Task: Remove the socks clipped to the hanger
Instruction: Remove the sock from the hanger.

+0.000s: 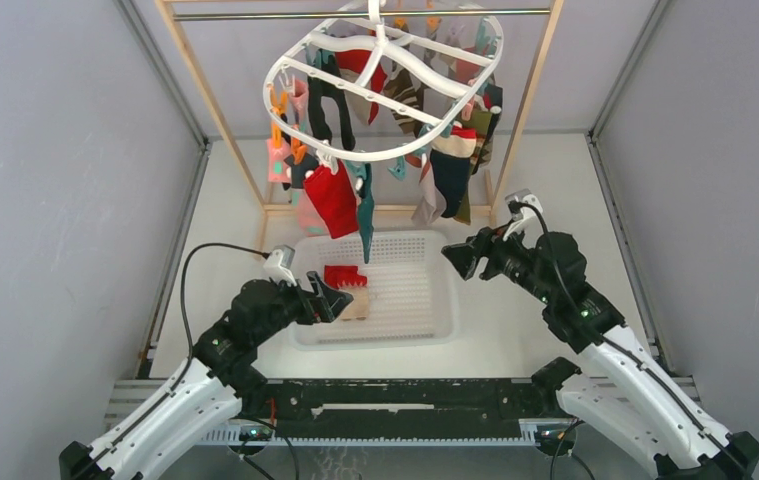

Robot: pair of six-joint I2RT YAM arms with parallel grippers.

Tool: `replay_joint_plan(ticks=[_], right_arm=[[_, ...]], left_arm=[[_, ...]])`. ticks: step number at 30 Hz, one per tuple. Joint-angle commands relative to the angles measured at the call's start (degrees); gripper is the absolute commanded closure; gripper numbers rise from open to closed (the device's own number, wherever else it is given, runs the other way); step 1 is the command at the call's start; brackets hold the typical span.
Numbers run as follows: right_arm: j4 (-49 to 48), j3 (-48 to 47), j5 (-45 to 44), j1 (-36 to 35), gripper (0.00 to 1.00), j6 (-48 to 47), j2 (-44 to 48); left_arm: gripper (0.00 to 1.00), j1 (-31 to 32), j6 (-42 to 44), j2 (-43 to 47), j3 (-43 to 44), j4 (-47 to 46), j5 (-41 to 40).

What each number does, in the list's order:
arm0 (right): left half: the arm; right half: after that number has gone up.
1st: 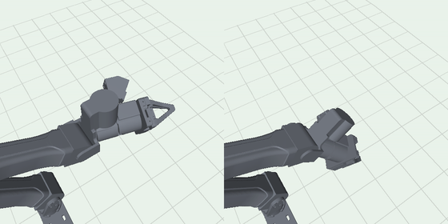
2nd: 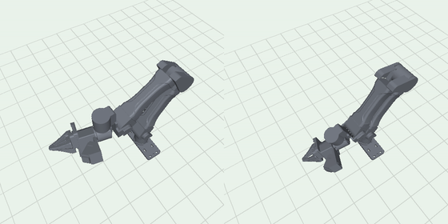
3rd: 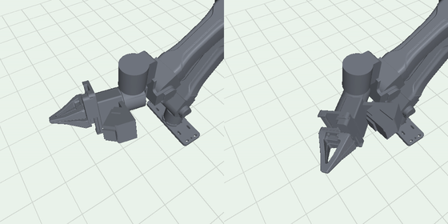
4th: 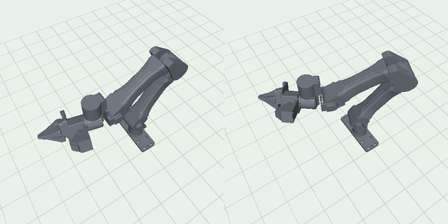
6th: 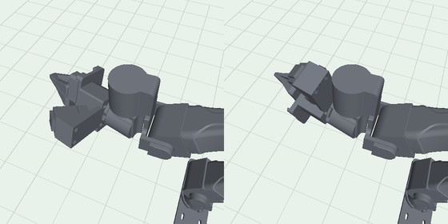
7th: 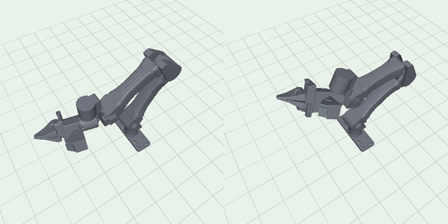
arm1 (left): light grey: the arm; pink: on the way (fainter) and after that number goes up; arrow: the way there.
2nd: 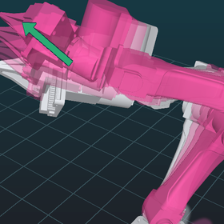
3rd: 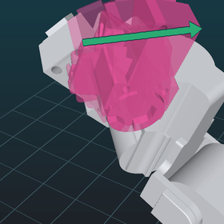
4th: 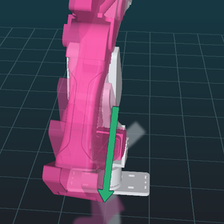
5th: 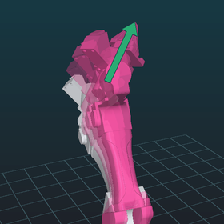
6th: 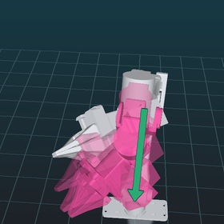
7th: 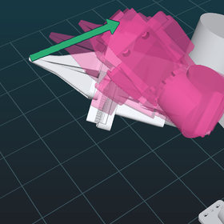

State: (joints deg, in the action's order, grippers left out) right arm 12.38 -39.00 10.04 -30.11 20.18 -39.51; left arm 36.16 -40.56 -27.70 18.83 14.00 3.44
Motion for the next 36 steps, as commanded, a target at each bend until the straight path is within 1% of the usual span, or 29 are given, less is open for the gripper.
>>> replay_joint_plan(ticks=[1, 6, 10, 16, 21, 24, 28, 31, 36], right_arm=[[-6.89, -3.69, 2.46, -3.78, 0.26, -2.31, -0.95], [-7.91, -6.37, -2.30, -8.89, 0.25, -3.94, -4.54], [-8.61, -8.23, -6.42, -10.93, 0.24, -4.77, -8.21], [-11.42, -9.15, -9.70, -11.11, 0.23, -5.06, -13.10], [-11.77, -9.16, -9.22, -11.11, 0.22, -4.99, -15.48], [-10.58, -8.78, -9.38, -11.43, 0.22, -4.51, -14.52], [-7.85, -7.40, -9.77, -11.46, 0.21, -3.57, -10.40], [-4.65, -7.31, -9.86, -11.33, 0.20, -2.95, -7.74], [0.93, -7.31, -10.04, -11.29, 0.19, -2.05, -4.02]], left_arm=[[0.00, 0.27, 0.49, 0.56, 3.41, -1.17, 0.61], [0.00, 0.25, 0.39, 0.48, 3.32, -1.54, 0.68], [0.00, 0.29, 0.31, 0.92, 3.32, -1.44, 0.86], [0.00, 0.38, -0.11, 2.85, 3.24, -0.96, 1.38], [0.00, 0.59, -0.86, 5.26, 3.61, -0.83, 2.37], [0.00, 2.35, -0.81, 7.20, 4.73, -0.90, 1.84], [0.00, 6.02, -0.41, 8.18, 7.09, -0.57, -0.69], [0.00, 9.74, -0.11, 7.39, 9.10, -0.84, -3.21], [0.00, 16.49, 0.79, 3.43, 11.85, -3.17, -8.98]])
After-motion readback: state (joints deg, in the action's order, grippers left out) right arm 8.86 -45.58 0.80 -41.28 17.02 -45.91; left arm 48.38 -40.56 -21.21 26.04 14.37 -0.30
